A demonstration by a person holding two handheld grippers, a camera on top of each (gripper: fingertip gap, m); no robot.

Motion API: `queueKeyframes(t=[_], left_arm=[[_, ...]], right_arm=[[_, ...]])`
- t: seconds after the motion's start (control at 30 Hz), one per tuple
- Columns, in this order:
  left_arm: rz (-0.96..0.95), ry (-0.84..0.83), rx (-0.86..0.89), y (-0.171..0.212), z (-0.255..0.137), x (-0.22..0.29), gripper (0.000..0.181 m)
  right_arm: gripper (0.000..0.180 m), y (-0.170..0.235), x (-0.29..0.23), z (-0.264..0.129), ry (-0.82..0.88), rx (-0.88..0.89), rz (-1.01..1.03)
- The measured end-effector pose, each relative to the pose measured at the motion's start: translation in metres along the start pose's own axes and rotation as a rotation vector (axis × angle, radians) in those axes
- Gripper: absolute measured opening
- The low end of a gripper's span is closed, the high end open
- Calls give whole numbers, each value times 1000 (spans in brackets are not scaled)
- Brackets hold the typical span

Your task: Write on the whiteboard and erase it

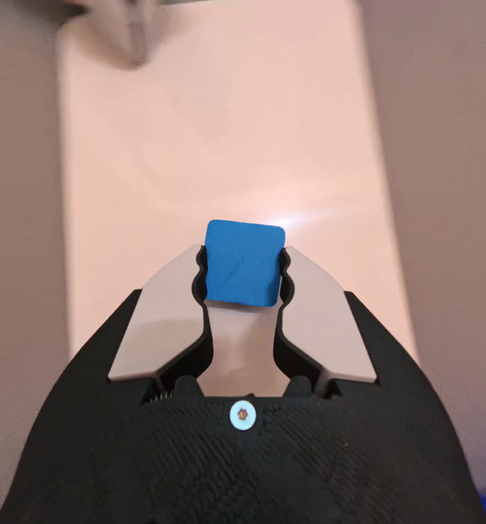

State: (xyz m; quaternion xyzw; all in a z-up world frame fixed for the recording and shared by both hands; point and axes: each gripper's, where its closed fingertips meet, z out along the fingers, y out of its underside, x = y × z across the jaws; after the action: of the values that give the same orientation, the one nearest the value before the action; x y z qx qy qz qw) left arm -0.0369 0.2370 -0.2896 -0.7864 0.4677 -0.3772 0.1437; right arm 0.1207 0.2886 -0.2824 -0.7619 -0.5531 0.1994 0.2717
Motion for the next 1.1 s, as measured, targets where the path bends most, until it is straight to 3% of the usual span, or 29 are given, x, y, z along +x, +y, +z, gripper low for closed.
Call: queueKeyframes(t=[0.03,0.1,0.2,0.27,0.4,0.5,0.6,0.67,0.8,0.87,0.93,1.0,1.1], left_arm=[[3,2,-2,0,0,0,0],[6,-2,-1,0,0,0,0],[8,-11,4,0,0,0,0],[5,-6,3,0,0,0,0],[7,-5,1,-1,1,0,0],[14,-27,11,-1,1,-1,0],[9,-8,5,-1,1,0,0],[12,6,-4,0,1,0,0],[14,1,-2,-1,1,0,0],[10,2,-2,-1,1,0,0],[5,2,0,-1,2,0,0],[6,-2,1,-2,2,0,0],[11,-6,2,-1,2,0,0]], right_arm=[[50,5,23,-4,76,31,72],[50,5,31,-7,-4,159,276],[50,-4,-27,-1,-191,122,96],[50,2,-20,-3,-89,25,-5],[50,24,25,-23,32,112,247],[50,31,-17,-28,-56,53,97],[50,54,25,-48,166,-20,174],[50,54,27,-47,108,90,296],[50,35,-30,-31,-56,18,67],[50,38,-18,-32,-2,2,80],[50,49,23,-42,143,53,227],[50,49,24,-43,120,120,303],[50,45,-20,-39,-25,12,118]])
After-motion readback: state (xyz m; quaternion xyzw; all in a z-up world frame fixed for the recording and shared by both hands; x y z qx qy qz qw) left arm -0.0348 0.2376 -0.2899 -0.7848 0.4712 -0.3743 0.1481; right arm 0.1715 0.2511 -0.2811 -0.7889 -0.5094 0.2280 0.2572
